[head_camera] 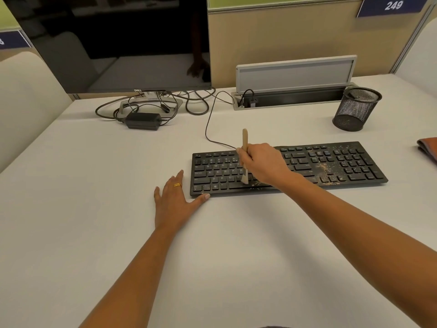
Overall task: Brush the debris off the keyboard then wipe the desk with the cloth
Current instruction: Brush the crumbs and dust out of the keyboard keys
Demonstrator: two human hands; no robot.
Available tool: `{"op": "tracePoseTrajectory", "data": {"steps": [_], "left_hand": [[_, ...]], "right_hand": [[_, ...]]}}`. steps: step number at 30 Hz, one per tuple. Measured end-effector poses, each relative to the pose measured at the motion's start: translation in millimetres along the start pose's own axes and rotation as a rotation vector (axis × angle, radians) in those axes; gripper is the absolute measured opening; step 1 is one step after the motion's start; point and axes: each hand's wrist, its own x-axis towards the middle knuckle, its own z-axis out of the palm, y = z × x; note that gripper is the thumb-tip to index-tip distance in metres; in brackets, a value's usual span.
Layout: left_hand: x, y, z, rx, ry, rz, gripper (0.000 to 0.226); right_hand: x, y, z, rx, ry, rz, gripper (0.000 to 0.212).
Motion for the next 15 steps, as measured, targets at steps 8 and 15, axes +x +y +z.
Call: {"op": "tracePoseTrajectory", "data": {"steps": [8,15], "left_hand": [[1.0,-0.9,0.5,0.014,-0.001,-0.007,0.096],[0.8,-2.0,0.3,0.032,-0.007,-0.01,0.096]], "right_hand": [[3.4,7.1,-4.9,-0.014,-0.195,-0.092,0.049],[-2.1,12.4,-12.0,-0.085,-0.135,-0.054,0.047]]}}
